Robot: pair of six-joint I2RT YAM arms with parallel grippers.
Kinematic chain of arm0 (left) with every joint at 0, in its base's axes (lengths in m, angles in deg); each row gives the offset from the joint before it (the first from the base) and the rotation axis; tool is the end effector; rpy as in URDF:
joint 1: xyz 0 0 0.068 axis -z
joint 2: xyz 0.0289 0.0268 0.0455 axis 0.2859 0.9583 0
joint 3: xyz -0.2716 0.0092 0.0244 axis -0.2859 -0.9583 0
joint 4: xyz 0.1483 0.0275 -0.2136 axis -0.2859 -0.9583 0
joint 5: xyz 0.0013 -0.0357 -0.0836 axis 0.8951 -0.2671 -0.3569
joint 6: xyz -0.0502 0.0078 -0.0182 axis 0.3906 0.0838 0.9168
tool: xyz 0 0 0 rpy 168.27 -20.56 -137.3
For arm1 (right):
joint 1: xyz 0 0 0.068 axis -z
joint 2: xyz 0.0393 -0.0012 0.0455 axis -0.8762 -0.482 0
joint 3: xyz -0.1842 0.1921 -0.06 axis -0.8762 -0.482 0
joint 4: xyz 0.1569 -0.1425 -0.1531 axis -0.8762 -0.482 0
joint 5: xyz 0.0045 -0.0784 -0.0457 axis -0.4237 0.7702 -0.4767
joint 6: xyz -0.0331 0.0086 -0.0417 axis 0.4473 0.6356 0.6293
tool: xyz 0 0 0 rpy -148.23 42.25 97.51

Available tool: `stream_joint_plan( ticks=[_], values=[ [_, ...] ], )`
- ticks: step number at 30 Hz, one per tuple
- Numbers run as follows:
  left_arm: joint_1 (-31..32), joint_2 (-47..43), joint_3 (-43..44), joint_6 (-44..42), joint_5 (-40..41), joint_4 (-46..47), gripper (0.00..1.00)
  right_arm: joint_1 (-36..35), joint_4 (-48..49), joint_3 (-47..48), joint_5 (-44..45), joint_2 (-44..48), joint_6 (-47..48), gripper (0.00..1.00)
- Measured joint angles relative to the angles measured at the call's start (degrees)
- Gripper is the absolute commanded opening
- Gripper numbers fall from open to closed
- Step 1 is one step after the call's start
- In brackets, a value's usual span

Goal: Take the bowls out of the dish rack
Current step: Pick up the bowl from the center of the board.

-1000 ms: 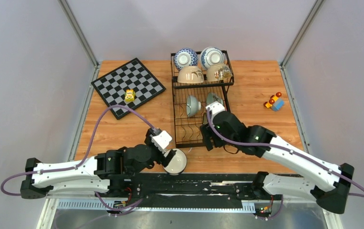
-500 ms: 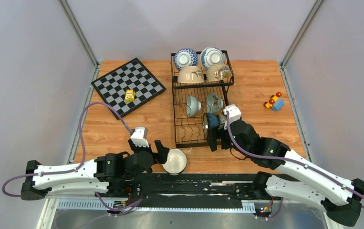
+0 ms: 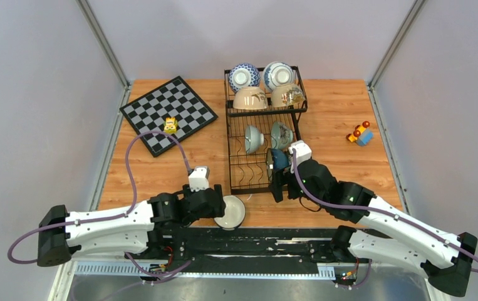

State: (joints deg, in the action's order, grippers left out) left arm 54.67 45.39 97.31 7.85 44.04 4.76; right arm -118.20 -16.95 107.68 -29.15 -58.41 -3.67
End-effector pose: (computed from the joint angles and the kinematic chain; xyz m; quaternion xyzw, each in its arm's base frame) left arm 0.0711 -0.1495 0.2074 -0.0209 0.9165 -0.1664 0.3633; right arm 0.1034 0.1422 0.3002 -0.1663 0.8414 0.2463 0.4514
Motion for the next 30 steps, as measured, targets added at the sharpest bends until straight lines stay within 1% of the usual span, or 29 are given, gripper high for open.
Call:
stream_joint_plan(
  ticks=[3, 7, 11, 12, 13, 15, 20, 21, 26, 30],
  values=[
    [-2.3, 1.8, -0.2, -1.9, -4.1, 2.3, 0.74, 0.0, 0.4, 0.0, -0.5, 0.1, 0.0, 0.89],
    [-3.5, 5.7, -0.2, -4.2, -8.0, 4.2, 0.69, 0.0, 0.8, -0.2, -0.6, 0.2, 0.0, 0.89],
    [-4.1, 9.5, -0.2, -5.9, -10.5, 5.4, 0.59, 0.0, 0.8, -0.3, -0.6, 0.2, 0.1, 0.89],
    [-4.2, 10.1, -0.2, -6.1, -10.8, 5.6, 0.55, 0.0, 0.8, -0.3, -0.6, 0.2, 0.1, 0.89],
    [-4.3, 10.7, -0.2, -6.4, -11.1, 5.8, 0.48, 0.0, 0.8, -0.3, -0.6, 0.2, 0.1, 0.89],
    [-4.5, 11.5, -0.2, -7.0, -11.4, 6.0, 0.38, 0.0, 0.8, -0.3, -0.6, 0.2, 0.3, 0.89],
    [-5.0, 12.0, -0.3, -8.0, -11.2, 5.7, 0.05, 0.0, 0.8, -0.3, -0.5, 0.6, 0.7, 0.89],
    [-5.1, 12.0, -0.3, -8.0, -10.9, 5.7, 0.0, 0.0, 0.8, -0.3, -0.5, 0.7, 0.9, 0.89],
    [-5.5, 10.2, -0.3, -8.3, -9.6, 2.8, 0.0, 0.0, 0.8, -0.3, -0.1, 1.4, 1.4, 0.89],
    [-7.0, 6.0, 0.0, -8.4, -7.7, -0.4, 0.0, 0.0, 0.7, -0.3, 0.2, 1.7, 1.7, 0.89]
  ],
)
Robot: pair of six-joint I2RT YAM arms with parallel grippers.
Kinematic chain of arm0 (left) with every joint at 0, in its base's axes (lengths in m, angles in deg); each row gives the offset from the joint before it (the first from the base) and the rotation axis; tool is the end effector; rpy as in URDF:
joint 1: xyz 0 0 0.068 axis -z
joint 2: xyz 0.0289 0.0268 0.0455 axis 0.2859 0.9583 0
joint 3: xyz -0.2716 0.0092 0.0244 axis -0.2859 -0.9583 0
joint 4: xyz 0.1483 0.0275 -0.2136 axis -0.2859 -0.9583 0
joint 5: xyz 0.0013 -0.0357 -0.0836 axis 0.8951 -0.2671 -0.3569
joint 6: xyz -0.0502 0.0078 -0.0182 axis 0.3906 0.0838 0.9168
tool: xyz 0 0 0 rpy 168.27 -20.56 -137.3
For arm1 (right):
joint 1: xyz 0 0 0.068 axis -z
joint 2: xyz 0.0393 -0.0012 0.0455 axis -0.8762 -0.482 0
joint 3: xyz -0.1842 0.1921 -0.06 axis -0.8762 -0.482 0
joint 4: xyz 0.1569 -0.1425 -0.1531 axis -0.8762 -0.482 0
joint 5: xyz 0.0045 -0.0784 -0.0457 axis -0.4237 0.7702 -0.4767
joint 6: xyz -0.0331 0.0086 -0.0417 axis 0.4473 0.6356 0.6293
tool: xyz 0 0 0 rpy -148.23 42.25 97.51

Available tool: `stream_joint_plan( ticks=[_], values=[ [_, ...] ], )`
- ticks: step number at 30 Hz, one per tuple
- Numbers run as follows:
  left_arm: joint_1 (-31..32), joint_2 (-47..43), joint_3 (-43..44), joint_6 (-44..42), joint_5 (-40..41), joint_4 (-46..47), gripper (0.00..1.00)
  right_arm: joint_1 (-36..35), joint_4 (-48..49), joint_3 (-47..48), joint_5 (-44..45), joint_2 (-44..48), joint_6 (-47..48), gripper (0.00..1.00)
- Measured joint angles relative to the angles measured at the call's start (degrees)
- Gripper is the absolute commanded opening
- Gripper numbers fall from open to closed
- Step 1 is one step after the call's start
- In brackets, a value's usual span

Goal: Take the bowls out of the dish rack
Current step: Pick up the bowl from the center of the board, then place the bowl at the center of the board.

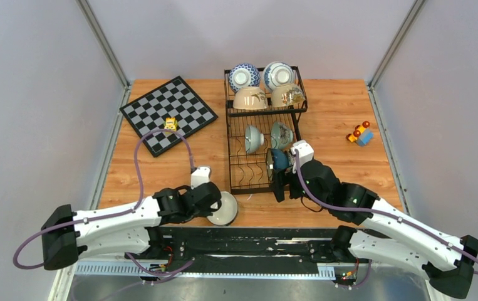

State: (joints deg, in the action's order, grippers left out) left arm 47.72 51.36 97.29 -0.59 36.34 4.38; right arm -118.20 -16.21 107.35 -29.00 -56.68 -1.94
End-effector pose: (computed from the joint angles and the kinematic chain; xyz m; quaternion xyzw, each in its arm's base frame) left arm 0.0890 -0.1502 0.1894 0.0252 0.9451 -0.1056 0.3081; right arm 0.1007 0.1379 0.3041 -0.1736 0.8303 0.2498 0.4670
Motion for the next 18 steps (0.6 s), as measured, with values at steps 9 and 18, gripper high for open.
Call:
stream_joint_plan(
  ticks=[9, 18],
  values=[
    [-10.9, -8.5, 5.9, -2.3, 3.6, -7.3, 0.0, 0.0, -0.4, 0.0, 1.5, 1.4, 1.4, 0.89],
    [-27.5, -12.7, 4.7, -2.9, -0.2, -8.5, 0.0, 0.0, -1.3, 0.0, 2.1, 2.2, 1.6, 0.89]
  ],
)
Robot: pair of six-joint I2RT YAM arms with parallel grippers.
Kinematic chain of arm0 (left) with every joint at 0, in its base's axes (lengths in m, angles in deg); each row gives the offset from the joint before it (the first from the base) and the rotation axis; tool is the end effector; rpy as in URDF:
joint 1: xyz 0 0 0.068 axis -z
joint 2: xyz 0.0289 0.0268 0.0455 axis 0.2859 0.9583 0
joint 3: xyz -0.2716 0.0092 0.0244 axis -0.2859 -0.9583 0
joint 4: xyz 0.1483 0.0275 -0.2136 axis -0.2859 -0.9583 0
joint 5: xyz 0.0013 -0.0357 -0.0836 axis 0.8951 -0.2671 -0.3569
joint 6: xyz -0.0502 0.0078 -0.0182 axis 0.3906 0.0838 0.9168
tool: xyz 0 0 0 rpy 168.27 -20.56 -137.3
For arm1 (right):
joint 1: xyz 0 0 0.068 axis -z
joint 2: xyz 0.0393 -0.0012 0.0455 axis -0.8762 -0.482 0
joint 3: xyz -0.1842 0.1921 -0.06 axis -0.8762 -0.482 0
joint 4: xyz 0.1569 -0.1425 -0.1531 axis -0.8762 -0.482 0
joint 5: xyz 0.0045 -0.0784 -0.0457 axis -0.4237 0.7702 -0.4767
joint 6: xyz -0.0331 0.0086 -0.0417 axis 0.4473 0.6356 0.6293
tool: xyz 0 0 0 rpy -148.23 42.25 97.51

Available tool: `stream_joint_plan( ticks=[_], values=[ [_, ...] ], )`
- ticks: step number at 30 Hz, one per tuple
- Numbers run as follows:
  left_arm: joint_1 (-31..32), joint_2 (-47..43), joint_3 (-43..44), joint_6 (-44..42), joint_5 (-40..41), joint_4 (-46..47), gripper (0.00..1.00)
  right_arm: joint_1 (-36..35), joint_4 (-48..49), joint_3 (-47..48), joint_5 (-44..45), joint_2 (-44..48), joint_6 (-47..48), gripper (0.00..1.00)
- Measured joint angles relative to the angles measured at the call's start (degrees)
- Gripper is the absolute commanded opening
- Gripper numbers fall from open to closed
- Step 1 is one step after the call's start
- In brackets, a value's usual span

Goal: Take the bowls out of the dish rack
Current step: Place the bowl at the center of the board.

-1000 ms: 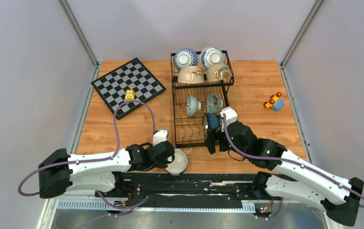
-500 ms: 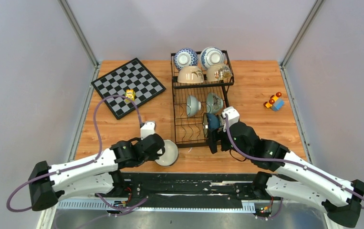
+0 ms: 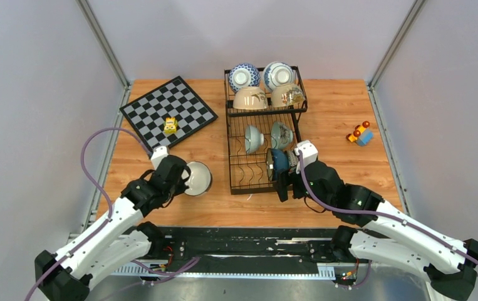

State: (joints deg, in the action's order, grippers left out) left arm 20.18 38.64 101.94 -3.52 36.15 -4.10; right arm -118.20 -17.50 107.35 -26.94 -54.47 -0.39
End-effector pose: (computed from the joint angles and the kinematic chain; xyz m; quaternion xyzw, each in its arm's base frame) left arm 0.1267 -0.0759 0.2373 -0.1895 0.9053 -0.0761 0.3725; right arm 0.0969 0.1298 0.3077 -0.1731 0.8249 0.2358 0.4838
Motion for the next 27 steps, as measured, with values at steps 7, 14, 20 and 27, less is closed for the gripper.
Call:
stream_joint_plan(
  ticks=[7, 14, 20, 27],
  values=[
    [-10.6, -0.2, -0.4, 2.2, -1.5, -0.5, 0.0, 0.0, -1.1, 0.0, 2.0, 0.1, -0.1, 0.89],
    [-18.1, 0.9, 2.1, 5.6, 2.5, -4.8, 0.0, 0.0, -2.3, 0.0, 4.7, 0.9, -0.5, 0.92],
    [-28.4, 2.2, 2.1, 7.1, 4.9, -5.9, 0.0, 0.0, -3.1, 0.0, 5.0, 0.3, -0.5, 0.92],
    [-37.8, 8.7, 0.8, 8.0, 4.5, -4.0, 0.0, 0.0, -3.2, 0.0, 2.1, -0.5, 0.0, 0.92]
  ],
)
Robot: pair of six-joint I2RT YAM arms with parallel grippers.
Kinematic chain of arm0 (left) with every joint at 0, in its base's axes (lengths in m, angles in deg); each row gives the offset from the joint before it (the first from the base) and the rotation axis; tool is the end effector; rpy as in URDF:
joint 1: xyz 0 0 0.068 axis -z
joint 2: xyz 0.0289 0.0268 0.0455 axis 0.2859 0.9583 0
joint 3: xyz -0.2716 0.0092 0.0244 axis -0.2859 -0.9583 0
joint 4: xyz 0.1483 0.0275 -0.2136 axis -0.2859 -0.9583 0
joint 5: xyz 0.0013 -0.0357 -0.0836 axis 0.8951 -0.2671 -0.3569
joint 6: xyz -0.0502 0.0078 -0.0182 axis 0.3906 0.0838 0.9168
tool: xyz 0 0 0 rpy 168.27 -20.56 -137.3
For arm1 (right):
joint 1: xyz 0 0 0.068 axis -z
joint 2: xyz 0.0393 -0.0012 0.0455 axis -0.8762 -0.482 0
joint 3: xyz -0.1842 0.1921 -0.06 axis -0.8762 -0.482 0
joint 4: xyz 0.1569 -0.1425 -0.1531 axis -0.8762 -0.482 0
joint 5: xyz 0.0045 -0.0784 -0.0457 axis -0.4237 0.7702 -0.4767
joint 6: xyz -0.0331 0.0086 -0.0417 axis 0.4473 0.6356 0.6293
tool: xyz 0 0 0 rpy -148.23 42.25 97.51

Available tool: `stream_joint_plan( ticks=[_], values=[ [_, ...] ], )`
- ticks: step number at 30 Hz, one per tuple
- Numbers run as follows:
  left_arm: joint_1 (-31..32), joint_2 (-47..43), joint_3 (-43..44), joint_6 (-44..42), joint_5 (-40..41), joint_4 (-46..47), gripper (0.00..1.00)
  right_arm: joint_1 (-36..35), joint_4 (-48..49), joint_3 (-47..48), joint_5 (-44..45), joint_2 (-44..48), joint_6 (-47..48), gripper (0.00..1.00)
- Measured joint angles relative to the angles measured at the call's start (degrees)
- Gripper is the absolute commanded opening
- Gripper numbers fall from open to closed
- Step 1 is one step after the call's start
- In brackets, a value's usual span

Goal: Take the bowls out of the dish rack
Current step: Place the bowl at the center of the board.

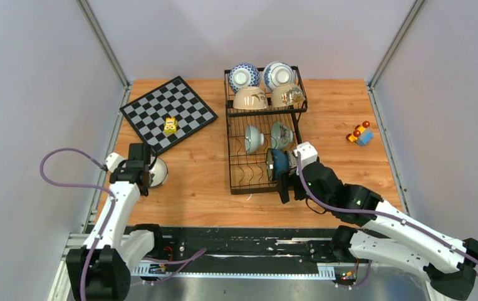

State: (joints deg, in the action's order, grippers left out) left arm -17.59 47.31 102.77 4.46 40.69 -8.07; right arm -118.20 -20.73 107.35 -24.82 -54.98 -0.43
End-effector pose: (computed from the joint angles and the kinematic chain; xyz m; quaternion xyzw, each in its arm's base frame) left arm 0.1583 0.0203 0.2188 -0.5251 0.7831 0.1086 0.3149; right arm 0.0972 0.1279 0.3013 -0.1723 0.8398 0.2032 0.4731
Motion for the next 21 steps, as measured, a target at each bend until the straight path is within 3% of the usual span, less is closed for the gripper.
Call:
stream_joint_plan(
  ticks=[11, 21],
  values=[
    [-8.3, 13.4, 0.0, 0.0, -0.9, 9.0, 0.0, 0.0, 0.0, -1.4, -2.1, 2.4, -0.2, 0.91],
    [-12.3, 19.0, 1.0, -2.4, -1.8, 14.7, 0.01, 0.0, 0.1, -1.4, -2.1, 2.0, 0.1, 0.92]
  ],
)
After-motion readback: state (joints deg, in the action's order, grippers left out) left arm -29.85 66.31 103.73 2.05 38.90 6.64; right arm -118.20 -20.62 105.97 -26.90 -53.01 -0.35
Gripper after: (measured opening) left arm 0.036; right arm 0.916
